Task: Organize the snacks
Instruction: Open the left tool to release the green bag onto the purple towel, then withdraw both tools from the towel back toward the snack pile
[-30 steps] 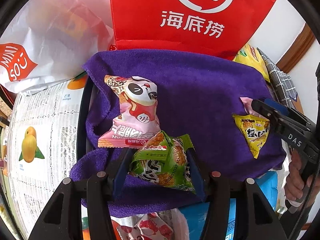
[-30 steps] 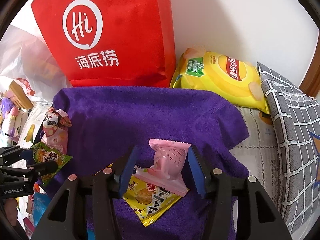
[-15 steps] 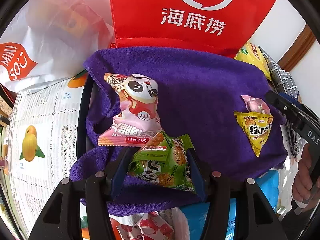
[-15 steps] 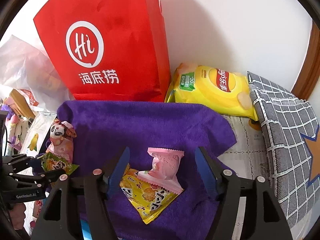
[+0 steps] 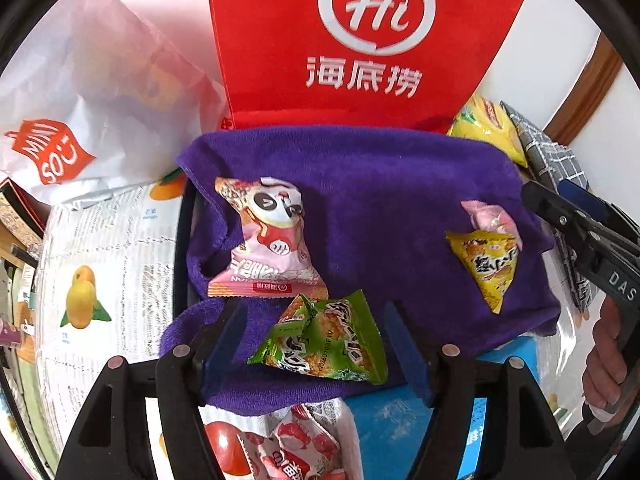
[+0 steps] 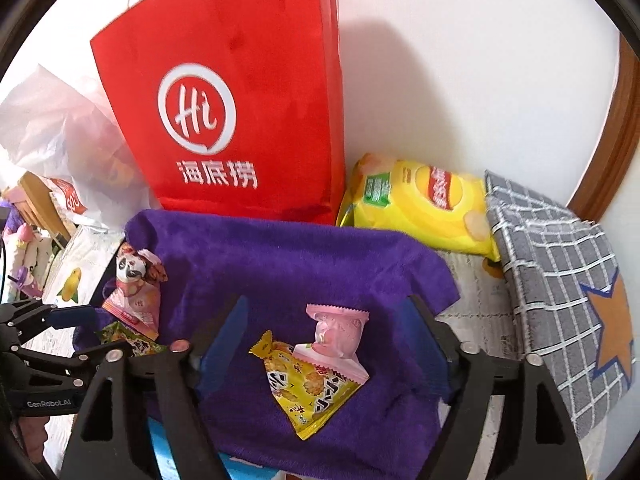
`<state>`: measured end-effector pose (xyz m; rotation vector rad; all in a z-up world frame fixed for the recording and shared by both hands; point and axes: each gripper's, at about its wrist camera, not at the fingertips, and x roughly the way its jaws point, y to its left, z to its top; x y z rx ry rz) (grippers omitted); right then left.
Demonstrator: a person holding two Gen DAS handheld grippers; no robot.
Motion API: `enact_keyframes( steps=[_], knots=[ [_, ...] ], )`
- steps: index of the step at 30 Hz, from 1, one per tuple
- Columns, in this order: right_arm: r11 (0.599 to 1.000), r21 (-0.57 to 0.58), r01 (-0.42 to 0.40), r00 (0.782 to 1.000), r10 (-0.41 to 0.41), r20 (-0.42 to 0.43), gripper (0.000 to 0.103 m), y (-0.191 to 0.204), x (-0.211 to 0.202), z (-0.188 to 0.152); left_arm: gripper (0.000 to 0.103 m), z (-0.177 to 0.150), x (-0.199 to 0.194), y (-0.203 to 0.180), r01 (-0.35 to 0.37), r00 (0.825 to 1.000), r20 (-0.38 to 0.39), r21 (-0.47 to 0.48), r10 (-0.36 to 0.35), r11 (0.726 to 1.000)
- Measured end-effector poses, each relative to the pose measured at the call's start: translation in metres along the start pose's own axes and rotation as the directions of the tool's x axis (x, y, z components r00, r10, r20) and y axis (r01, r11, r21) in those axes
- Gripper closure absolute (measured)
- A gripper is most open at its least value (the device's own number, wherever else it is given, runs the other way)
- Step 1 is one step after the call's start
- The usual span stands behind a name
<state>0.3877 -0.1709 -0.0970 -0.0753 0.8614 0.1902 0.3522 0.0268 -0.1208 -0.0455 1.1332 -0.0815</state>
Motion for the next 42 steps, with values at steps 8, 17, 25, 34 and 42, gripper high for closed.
enact_keyframes(
  steps=[8, 17, 25, 34, 42],
  knots=[
    [0.997, -0.005, 0.083, 0.996, -0.082, 0.021, 0.012, 0.004, -0.041, -0.011, 0.034, -0.004, -0.04, -0.002, 0.015, 0.993, 0.114, 0.019, -0.017, 1.0],
    [0.992, -0.033, 0.119, 0.991, -0.117, 0.06, 0.012, 0.012, -0.096, -0.039, 0.034, -0.012, -0.088, -0.013, 0.046, 0.973, 0.222, 0.054, -0.057, 0.997],
    [0.992, 0.047, 0.115, 0.99, -0.118, 0.072, 0.012, 0.015, -0.138, -0.077, 0.034, -0.023, -0.128, -0.026, 0.059, 0.956, 0.283, 0.096, -0.084, 0.994],
    [0.99, 0.089, 0.111, 0.993, -0.114, 0.029, 0.012, 0.021, -0.161, -0.13, 0.032, -0.045, -0.166, -0.032, 0.081, 0.939, 0.319, 0.143, -0.124, 0.986],
    [0.989, 0.124, 0.079, 0.997, -0.077, -0.018, 0.012, 0.024, -0.152, -0.168, 0.027, -0.076, -0.171, -0.01, 0.0, 0.944, 0.329, 0.123, -0.04, 0.992]
  ],
)
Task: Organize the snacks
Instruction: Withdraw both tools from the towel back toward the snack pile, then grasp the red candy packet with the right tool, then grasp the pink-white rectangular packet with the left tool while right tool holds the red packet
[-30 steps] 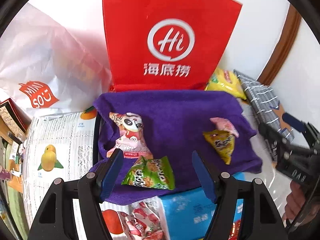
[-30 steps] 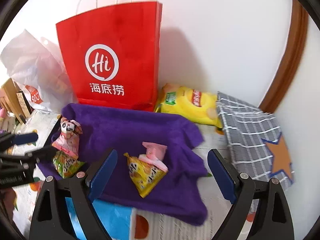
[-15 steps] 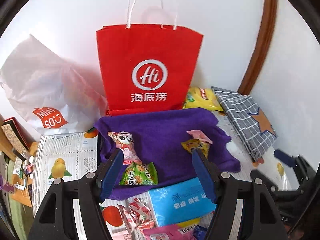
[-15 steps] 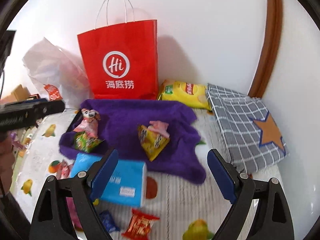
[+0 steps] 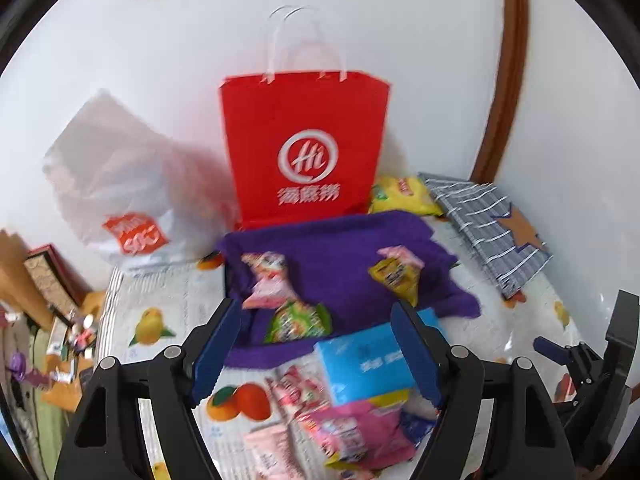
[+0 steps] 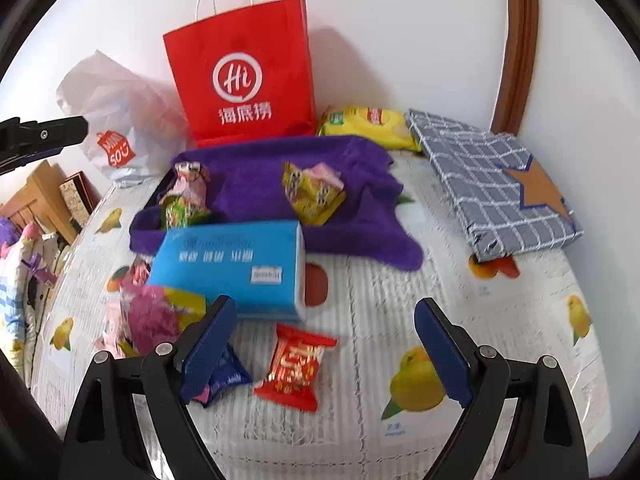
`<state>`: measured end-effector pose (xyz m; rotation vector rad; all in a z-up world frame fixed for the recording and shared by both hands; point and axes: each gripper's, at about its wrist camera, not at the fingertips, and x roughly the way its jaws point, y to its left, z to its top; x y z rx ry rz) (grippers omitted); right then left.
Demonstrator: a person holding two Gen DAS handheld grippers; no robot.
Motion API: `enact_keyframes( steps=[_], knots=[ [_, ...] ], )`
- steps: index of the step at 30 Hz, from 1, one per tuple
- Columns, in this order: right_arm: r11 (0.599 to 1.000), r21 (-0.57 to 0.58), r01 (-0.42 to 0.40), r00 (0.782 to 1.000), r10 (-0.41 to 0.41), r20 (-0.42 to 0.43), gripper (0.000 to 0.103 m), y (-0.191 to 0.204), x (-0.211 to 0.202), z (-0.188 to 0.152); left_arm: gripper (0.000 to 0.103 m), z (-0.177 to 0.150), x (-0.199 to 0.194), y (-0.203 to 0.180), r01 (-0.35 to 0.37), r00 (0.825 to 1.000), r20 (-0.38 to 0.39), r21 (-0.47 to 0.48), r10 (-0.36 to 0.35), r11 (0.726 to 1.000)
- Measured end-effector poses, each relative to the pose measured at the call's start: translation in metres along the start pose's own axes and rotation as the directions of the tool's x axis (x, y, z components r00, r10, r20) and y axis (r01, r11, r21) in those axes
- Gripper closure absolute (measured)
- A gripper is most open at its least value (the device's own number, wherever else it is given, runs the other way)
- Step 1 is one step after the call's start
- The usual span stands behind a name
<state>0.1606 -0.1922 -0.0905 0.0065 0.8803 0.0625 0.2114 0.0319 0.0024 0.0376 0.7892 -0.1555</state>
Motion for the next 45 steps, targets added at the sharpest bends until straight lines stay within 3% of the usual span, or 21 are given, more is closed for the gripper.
enact_keyframes(
  steps=[11, 18, 21, 23, 33, 39, 45],
  knots=[
    [0.996, 0.013, -0.09, 0.988, 0.091, -0.125, 0.027, 0.007, 0.055, -0.04, 0.027, -0.056, 0.019, 0.027, -0.047, 0.995, -0.096, -0.077, 0.04, 0.996],
    [0.997, 0.004, -0.077, 0.984, 0.077, -0.162, 0.035, 0.018, 0.081, -0.055, 0.027, -0.09, 0.032, 0.051, -0.094, 0.986, -0.15, -0.122, 0.076, 0.988],
    [0.999, -0.021, -0.033, 0.992, 0.03, -0.126, 0.047, 0.02, 0.082, -0.057, 0.027, -0.105, 0.037, 0.067, -0.111, 0.981, -0.174, -0.166, 0.081, 0.98],
    [0.999, -0.049, -0.006, 0.994, 0.0, -0.113, 0.062, 0.02, 0.081, -0.058, 0.027, -0.115, 0.042, 0.075, -0.116, 0.978, -0.195, -0.188, 0.079, 0.975],
    [0.998, -0.055, 0.004, 0.995, -0.01, -0.102, 0.062, 0.005, 0.074, -0.063, 0.027, -0.158, 0.08, 0.068, -0.097, 0.959, -0.281, -0.199, 0.038, 0.975],
    [0.999, -0.042, -0.011, 0.995, 0.007, -0.096, 0.062, -0.001, 0.069, -0.067, 0.03, -0.168, 0.091, 0.06, -0.129, 0.958, -0.278, -0.186, 0.073, 0.974],
    [0.999, -0.038, -0.03, 0.996, 0.027, -0.081, 0.062, -0.006, 0.067, -0.07, 0.046, -0.172, 0.091, 0.056, -0.199, 0.96, -0.233, -0.17, 0.157, 0.965]
  ],
)
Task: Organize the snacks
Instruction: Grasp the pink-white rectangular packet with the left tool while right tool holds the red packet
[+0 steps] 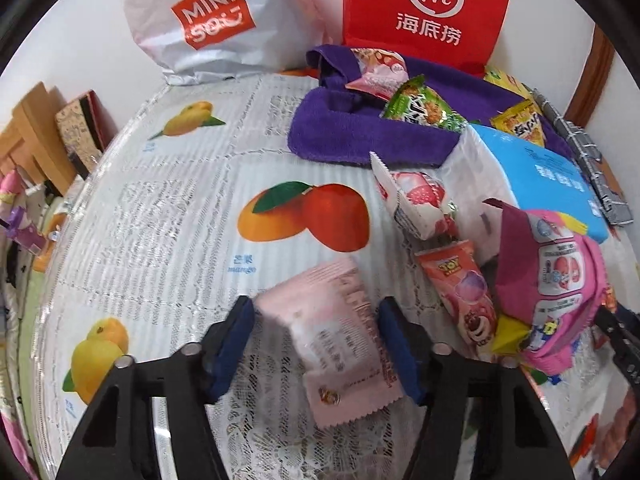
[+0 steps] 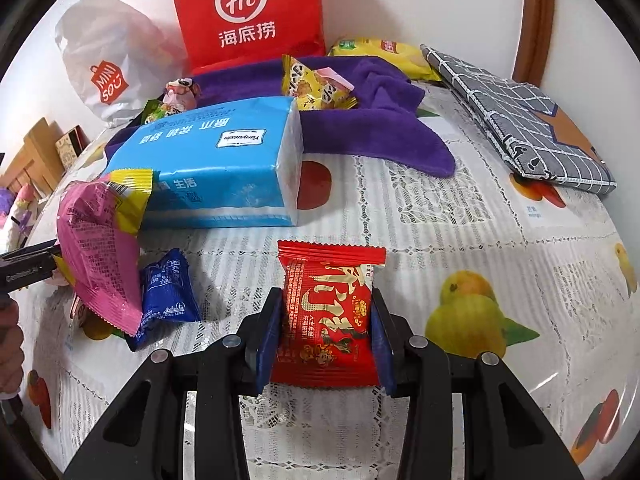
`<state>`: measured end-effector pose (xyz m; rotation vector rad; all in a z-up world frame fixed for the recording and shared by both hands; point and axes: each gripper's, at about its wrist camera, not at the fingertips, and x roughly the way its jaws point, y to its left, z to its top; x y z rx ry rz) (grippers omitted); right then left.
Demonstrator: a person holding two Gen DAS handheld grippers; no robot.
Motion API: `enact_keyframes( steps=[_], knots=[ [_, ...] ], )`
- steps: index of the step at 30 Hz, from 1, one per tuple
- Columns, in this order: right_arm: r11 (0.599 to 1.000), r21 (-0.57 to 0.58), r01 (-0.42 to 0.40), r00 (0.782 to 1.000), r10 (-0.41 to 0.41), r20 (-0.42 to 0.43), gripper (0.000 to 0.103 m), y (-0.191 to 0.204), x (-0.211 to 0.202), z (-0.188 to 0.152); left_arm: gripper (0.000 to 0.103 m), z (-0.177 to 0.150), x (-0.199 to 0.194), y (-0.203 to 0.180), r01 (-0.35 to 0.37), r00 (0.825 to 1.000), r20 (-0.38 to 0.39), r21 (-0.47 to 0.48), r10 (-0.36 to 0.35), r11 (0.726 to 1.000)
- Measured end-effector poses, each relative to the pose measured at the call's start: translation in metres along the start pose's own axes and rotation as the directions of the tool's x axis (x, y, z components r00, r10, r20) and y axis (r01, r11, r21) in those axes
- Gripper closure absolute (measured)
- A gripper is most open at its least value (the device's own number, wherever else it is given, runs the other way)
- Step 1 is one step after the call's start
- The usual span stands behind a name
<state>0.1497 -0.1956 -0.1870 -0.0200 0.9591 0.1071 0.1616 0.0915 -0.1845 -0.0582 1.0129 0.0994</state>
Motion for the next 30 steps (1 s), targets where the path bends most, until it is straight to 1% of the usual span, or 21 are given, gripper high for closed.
enact_keyframes(
  steps=[4, 8, 12, 18, 30],
  knots=[
    [1.0, -0.009, -0.001, 1.0, 0.001, 0.016, 0.062, -0.0011, 0.0009, -0.001, 0.046, -0.0059, -0.0016, 0.001, 0.001, 0.999, 0.044, 0.0, -0.001, 1.0],
    [1.0, -0.025, 0.02, 0.999, -0.019, 0.041, 0.061, 0.0007, 0.0022, -0.0023, 0.046, -0.0083, -0.0041, 0.0009, -0.005, 0.997, 0.083, -0.009, 0.006, 1.0],
    [0.999, -0.041, 0.035, 0.998, -0.032, 0.058, 0.059, 0.0035, 0.0032, -0.0038, 0.046, -0.0106, -0.0067, -0.0005, -0.016, 0.993, 0.115, -0.021, 0.019, 1.0],
    [1.0, -0.022, 0.007, 0.998, -0.006, 0.06, 0.058, -0.001, 0.0028, -0.0038, 0.046, -0.0074, -0.0066, 0.0023, -0.012, 0.993, 0.114, -0.025, 0.014, 1.0],
    [0.999, -0.032, 0.02, 0.998, -0.019, 0.058, 0.058, 0.0013, 0.0032, -0.0036, 0.046, -0.0082, -0.0067, 0.001, -0.013, 0.994, 0.112, -0.025, 0.016, 1.0]
  ],
)
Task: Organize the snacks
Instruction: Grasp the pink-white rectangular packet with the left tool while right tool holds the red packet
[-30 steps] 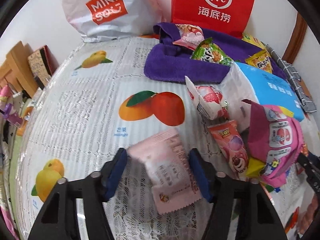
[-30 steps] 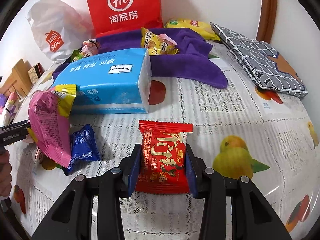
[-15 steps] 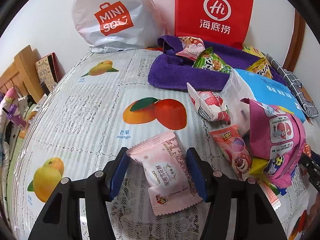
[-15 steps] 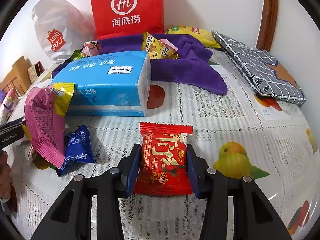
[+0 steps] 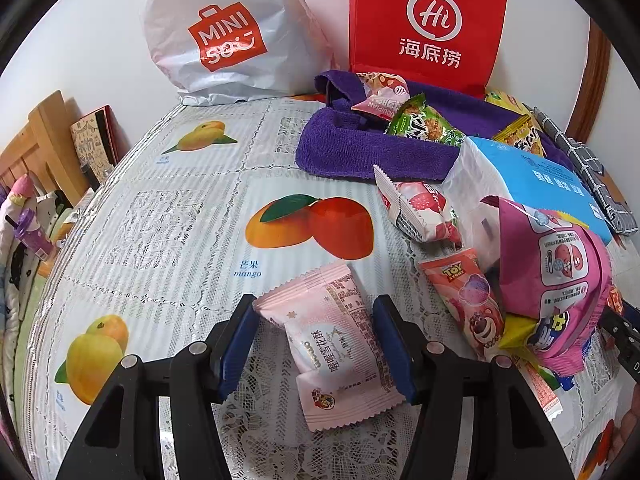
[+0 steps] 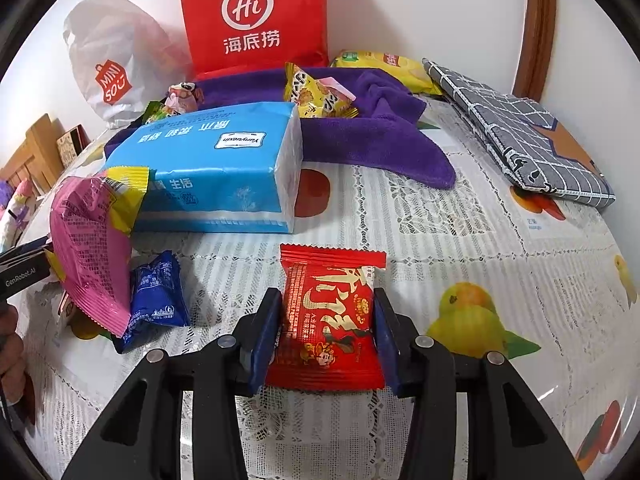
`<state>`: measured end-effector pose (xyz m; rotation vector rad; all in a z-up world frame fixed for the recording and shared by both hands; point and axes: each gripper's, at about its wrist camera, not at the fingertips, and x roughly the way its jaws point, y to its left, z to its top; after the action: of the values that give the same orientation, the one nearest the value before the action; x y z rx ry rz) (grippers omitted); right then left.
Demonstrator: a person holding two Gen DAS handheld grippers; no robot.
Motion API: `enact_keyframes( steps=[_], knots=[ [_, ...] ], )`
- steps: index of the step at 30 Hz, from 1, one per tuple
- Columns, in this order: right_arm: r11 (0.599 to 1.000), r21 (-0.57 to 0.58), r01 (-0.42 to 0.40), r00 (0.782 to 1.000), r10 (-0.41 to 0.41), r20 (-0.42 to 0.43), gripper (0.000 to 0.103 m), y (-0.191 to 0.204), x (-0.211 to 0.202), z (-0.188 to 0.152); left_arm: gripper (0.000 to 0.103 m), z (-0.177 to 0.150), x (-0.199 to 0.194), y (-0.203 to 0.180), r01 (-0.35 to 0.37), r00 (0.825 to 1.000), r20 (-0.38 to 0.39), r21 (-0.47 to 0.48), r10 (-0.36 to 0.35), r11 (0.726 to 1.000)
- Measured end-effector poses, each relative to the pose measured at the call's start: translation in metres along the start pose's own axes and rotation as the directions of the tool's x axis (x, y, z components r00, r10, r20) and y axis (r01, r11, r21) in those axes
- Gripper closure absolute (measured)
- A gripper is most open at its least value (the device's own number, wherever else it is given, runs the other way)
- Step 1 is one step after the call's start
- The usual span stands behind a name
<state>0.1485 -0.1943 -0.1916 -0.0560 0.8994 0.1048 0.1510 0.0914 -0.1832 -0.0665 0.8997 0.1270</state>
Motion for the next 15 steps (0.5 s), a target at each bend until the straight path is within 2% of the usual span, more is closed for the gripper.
enact_keyframes(
  steps=[9, 15],
  knots=[
    [1.0, 0.0, 0.008, 1.0, -0.008, 0.003, 0.06, -0.0002, -0.0008, 0.0002, 0.046, -0.0004, 0.0001, -0.0006, 0.001, 1.0, 0.0, -0.001, -0.001, 1.0],
    [1.0, 0.023, -0.014, 1.0, 0.013, 0.009, 0.062, -0.0052, -0.0016, 0.0003, 0.051, -0.0009, -0.0005, 0.0031, 0.013, 1.0, 0.004, -0.019, -0.013, 1.0]
  ],
)
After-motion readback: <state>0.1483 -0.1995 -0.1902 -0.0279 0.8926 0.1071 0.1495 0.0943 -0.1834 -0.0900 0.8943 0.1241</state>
